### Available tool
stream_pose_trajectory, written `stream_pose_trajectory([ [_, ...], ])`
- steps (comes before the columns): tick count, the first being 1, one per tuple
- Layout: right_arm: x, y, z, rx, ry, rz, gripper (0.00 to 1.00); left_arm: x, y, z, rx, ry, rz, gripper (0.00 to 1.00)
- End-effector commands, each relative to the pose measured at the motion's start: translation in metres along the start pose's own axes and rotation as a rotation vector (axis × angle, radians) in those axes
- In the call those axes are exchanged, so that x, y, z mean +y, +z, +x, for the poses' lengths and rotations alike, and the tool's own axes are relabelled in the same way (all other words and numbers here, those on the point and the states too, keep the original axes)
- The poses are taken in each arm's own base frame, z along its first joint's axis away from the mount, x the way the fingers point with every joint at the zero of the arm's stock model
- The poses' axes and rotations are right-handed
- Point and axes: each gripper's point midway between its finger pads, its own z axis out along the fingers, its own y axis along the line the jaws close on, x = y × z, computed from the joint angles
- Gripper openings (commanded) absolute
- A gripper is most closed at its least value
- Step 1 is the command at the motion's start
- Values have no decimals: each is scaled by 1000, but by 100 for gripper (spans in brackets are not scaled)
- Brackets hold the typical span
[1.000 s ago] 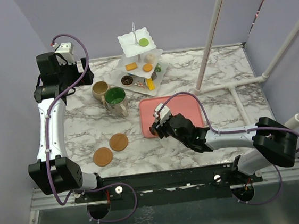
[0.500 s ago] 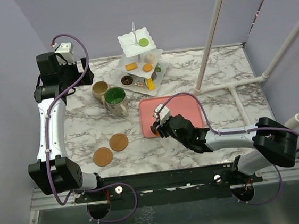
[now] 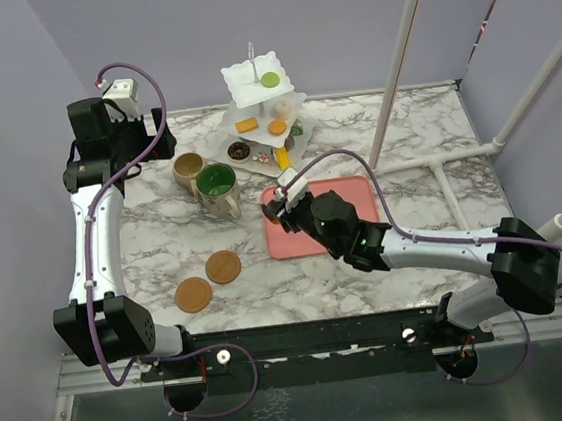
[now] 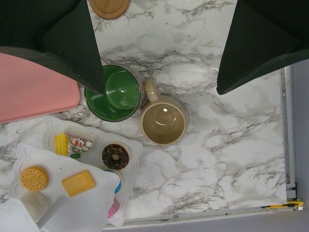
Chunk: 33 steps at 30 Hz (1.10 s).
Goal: Serve the afternoon tea
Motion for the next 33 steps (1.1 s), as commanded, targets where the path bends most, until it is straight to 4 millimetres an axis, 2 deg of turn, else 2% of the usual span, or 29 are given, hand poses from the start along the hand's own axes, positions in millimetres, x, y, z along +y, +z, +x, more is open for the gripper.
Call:
stream_pose_trajectory([
  [1,-12,16,-78,-163,-20,25,33,0,-5,-16,-41,9,5,99],
  [4,-25,32,-119,-233,-36,45,32,0,-5,-17,-42,10,5,99],
  [5,-34,37,-141,-274,-29,58,32,0,-4,-17,-42,10,5,99],
  [9,-65,70,-187,-350,-31,89,32,0,-5,-18,-44,8,5,99],
  [12,-88,95,-213,-397,-37,114,32,0,-6,-19,-49,7,4,99],
  [15,-112,118,-228,-435,-35,150,32,-1,-6,-20,-50,7,5,99],
  [19,-132,141,-235,-465,-31,192,32,0,-6,-20,-51,8,1,99],
  [23,-144,157,-231,-479,-27,225,32,0,-6,-21,-52,14,1,99],
  [33,-160,178,-216,-487,4,265,34,2,-3,-17,-37,25,1,99],
])
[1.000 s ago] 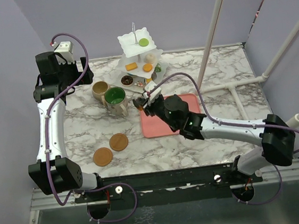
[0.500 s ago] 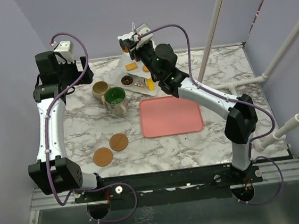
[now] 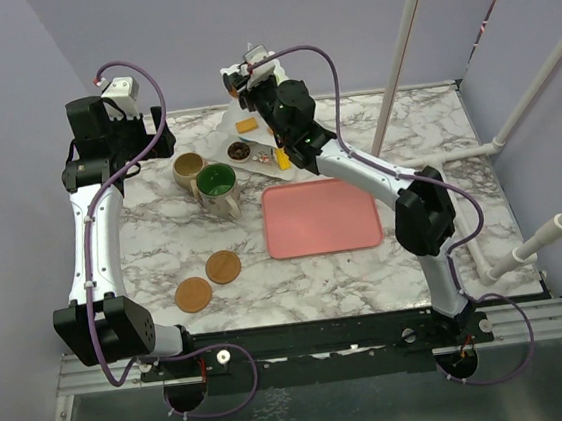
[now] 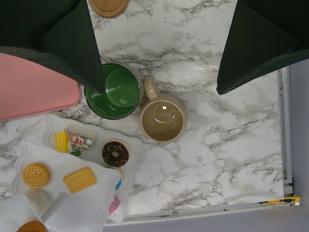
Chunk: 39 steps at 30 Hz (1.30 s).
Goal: Serve the afternoon tea
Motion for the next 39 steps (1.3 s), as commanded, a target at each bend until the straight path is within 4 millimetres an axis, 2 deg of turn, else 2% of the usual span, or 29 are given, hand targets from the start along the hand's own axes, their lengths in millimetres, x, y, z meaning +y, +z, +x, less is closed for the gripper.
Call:
stream_pose_trajectory([
  [1,-10,11,-18,-78,31,28,36,3,-1,-11,-23,20,0,99],
  [7,-11,7,-14,-73,36,26,48,4,2,-7,-10,19,-1,99],
  [15,-18,-7,-33,-107,38,25,57,5,2,-6,-9,18,-5,99],
  [22,-26,-33,-69,-164,63,6,57,4,-2,-12,-24,19,-8,99],
  [26,-32,-58,-98,-203,73,-14,57,3,-5,-14,-30,21,-7,99],
  [28,-34,-72,-105,-198,84,-30,57,3,-6,-15,-34,22,-8,99],
  [33,-30,-115,-90,-52,222,-76,54,2,-11,-17,-42,30,-13,99],
  [36,-21,-151,-59,112,375,-92,53,2,-12,-15,-41,33,-12,99],
  [39,-8,-189,-15,311,494,-92,53,1,-12,-13,-39,36,-7,99],
])
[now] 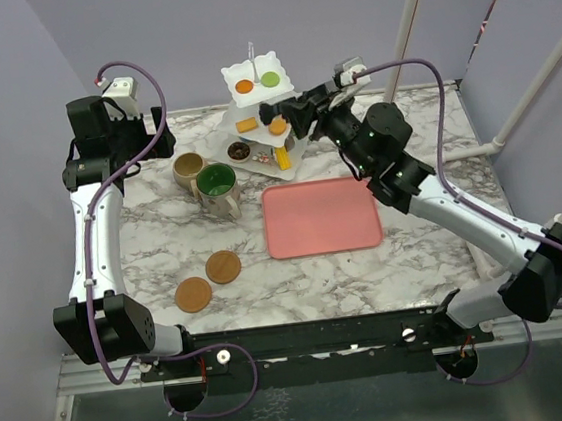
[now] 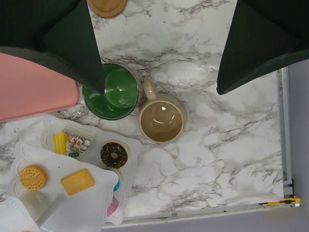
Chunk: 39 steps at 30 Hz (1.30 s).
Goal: Serve the afternoon tea
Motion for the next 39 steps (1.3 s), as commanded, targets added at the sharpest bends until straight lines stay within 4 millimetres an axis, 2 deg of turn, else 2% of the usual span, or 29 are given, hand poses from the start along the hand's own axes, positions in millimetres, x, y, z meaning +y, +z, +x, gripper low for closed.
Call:
stream_pose_trajectory([
  [1,9,-58,99,385,256,39,53,-1,-16,-16,-51,30,-5,99],
  [5,7,-109,155,606,396,146,53,-3,-19,-17,-57,34,2,99],
  [8,-1,-134,187,713,457,254,54,-4,-21,-17,-59,36,4,99],
  [12,-3,-150,225,848,521,343,54,-5,-23,-15,-60,36,3,99],
  [16,-6,-157,262,1015,537,438,54,-6,-26,-16,-66,39,2,99],
  [17,-7,-160,277,1071,529,463,53,-6,-27,-16,-67,41,2,99],
  [19,-8,-162,291,1129,525,489,53,-6,-29,-17,-70,46,0,99],
  [22,-10,-161,305,1160,535,509,53,-6,-31,-18,-75,58,-4,99],
  [28,-16,-155,316,1150,558,542,55,-7,-33,-20,-79,67,-5,99],
  [39,-23,-157,348,1155,614,668,60,-7,-32,-19,-74,64,-1,99],
])
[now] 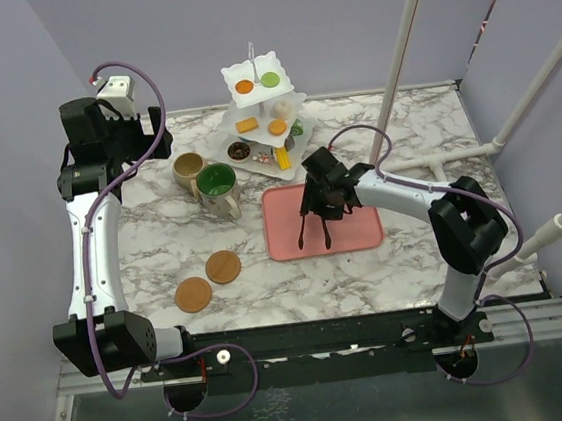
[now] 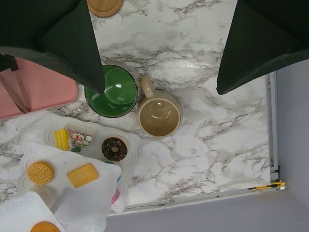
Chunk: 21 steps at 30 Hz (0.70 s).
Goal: Serve the afternoon tea
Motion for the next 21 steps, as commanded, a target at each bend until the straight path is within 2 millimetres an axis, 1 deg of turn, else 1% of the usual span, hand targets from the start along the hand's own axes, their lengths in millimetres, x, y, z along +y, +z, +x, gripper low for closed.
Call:
stream_pose_trajectory([
  [1,0,10,-4,-14,93,26,60,-2,-9,-3,-14,10,4,99],
  [5,3,12,-2,-4,133,18,60,-1,-10,-3,-14,16,2,99],
  [7,2,12,0,5,145,24,62,-1,-9,-2,-11,16,0,99],
  [11,-2,15,-1,3,155,60,72,-2,-6,2,-1,6,10,99],
  [12,-1,15,-3,-3,159,60,75,-2,-6,3,3,4,12,99],
  [13,0,15,-5,-12,161,57,80,-2,-5,4,5,1,14,99],
  [16,6,10,-15,-57,165,24,88,-2,-5,6,8,2,16,99],
  [19,21,0,-28,-113,129,-62,89,-3,-5,6,8,3,15,99],
  [21,28,-9,-37,-147,69,-105,84,-2,-5,7,9,2,13,99],
])
